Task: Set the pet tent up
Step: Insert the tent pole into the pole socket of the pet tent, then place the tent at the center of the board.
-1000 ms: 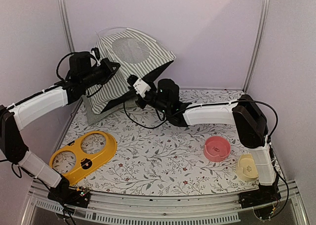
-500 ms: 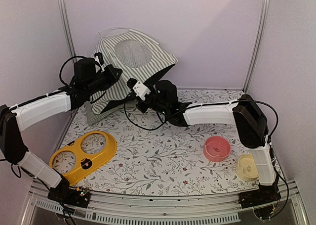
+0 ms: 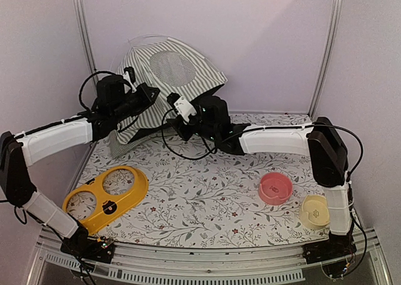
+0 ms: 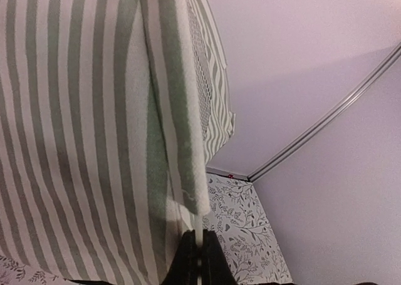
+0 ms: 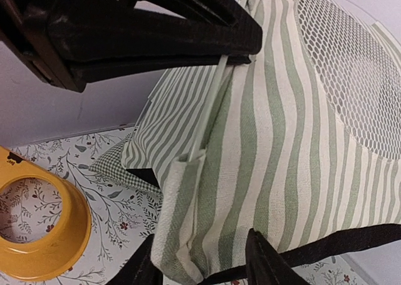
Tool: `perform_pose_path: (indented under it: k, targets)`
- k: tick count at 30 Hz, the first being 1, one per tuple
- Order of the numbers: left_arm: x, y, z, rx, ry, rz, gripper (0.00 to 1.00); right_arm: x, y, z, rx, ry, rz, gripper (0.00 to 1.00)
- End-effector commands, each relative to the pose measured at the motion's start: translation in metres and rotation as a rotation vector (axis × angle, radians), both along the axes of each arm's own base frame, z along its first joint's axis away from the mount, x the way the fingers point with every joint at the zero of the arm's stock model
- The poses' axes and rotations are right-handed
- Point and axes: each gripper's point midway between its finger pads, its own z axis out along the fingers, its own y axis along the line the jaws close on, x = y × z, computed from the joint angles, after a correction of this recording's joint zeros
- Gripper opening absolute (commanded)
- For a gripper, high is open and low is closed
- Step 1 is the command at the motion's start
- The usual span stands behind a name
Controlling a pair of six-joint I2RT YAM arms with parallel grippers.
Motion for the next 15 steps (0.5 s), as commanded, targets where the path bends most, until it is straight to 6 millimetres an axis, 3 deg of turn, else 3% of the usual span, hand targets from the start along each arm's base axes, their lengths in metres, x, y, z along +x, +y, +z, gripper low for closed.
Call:
perform_pose_path:
  k: [1,9,15]
  targets:
    - [-0.004,-0.006,-0.022,0.048,0.039,-0.027,0.00,-0.003,-0.010,0.028,0.060,0.035,-0.019,0.50]
    - [-0.005,-0.010,-0.025,0.068,0.036,-0.041,0.00,-0.019,-0.005,0.019,0.023,0.037,-0.053,0.58]
    - [-0.007,-0.015,-0.037,0.087,0.047,-0.057,0.00,-0.006,-0.012,0.014,0.038,0.100,-0.147,0.31]
